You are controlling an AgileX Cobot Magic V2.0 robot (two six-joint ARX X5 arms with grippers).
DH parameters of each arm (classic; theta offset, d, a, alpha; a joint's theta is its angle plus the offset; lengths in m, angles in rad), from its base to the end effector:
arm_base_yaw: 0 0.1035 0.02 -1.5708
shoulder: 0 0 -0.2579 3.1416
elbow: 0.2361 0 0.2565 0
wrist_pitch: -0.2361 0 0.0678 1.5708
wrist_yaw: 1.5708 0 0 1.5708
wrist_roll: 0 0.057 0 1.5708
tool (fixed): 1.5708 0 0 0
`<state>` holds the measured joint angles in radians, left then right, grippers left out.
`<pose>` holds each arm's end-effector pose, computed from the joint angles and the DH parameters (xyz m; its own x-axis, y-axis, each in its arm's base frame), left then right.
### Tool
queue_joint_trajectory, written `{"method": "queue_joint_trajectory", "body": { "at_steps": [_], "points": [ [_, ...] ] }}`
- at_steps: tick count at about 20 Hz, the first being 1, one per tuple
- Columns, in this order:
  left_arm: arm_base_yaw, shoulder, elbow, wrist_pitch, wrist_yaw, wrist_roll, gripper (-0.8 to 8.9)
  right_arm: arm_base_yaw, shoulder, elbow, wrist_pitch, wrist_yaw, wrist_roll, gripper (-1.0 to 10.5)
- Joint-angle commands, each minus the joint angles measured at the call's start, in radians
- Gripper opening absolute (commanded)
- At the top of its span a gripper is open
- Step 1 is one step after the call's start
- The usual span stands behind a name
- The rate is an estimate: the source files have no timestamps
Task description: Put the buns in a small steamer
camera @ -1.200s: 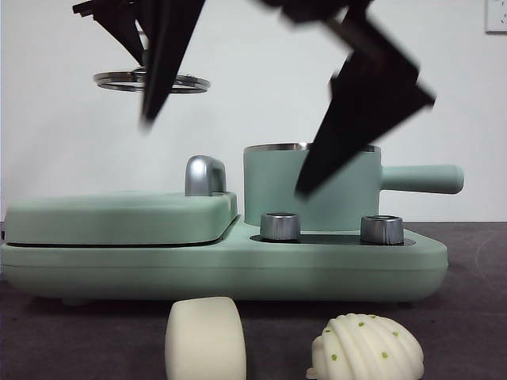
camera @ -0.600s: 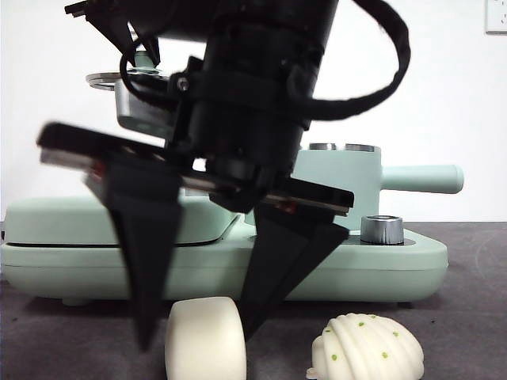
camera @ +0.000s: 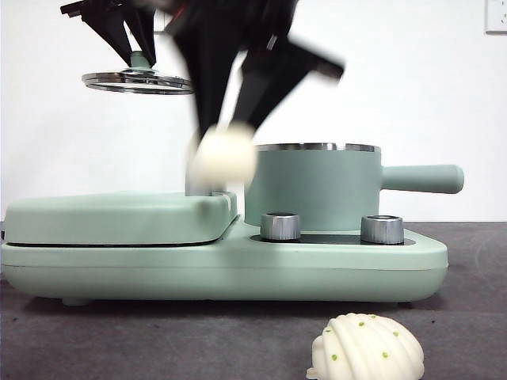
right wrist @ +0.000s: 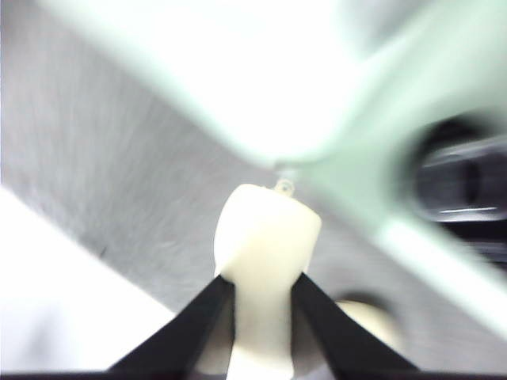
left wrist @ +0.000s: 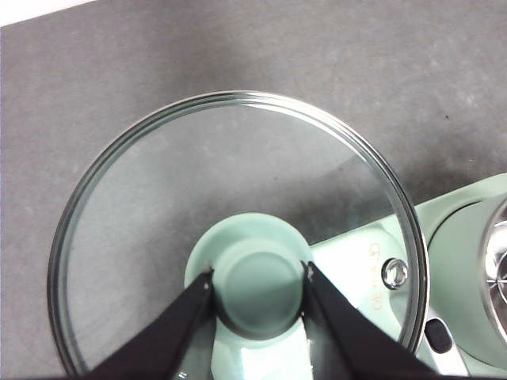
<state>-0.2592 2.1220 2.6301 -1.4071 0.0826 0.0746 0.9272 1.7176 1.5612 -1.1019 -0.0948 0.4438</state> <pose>0.4060 -0.1125 0.3994 0.5784 -0.2387 -0.7800 0.3606 0.9325 -0.0180 0.2067 0.2846 0.2605 0.1079 0.3016 -0.9473 -0.4898 0.8453 0.2134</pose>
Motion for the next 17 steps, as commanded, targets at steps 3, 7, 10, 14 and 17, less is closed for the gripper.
{"method": "queue_joint_trajectory", "body": {
  "at_steps": [3, 7, 10, 14, 17],
  "points": [
    [-0.002, -0.012, 0.041, 0.025, 0.004, -0.008, 0.16, -0.174, 0.030, 0.292, -0.115, 0.024, -0.123, 0.8],
    [-0.002, -0.012, 0.041, 0.033, 0.003, -0.008, 0.16, -0.320, 0.110, 0.465, -0.145, 0.016, -0.176, 0.8],
    [-0.002, -0.012, 0.041, 0.034, 0.004, -0.008, 0.16, -0.362, 0.183, 0.513, -0.153, 0.015, -0.209, 0.8],
    [-0.002, -0.012, 0.041, 0.033, 0.003, -0.008, 0.16, -0.366, 0.273, 0.515, -0.127, 0.017, -0.227, 0.8],
    [-0.002, -0.012, 0.041, 0.032, 0.003, -0.008, 0.16, -0.366, 0.330, 0.515, -0.109, 0.016, -0.228, 0.8]
  ]
}}
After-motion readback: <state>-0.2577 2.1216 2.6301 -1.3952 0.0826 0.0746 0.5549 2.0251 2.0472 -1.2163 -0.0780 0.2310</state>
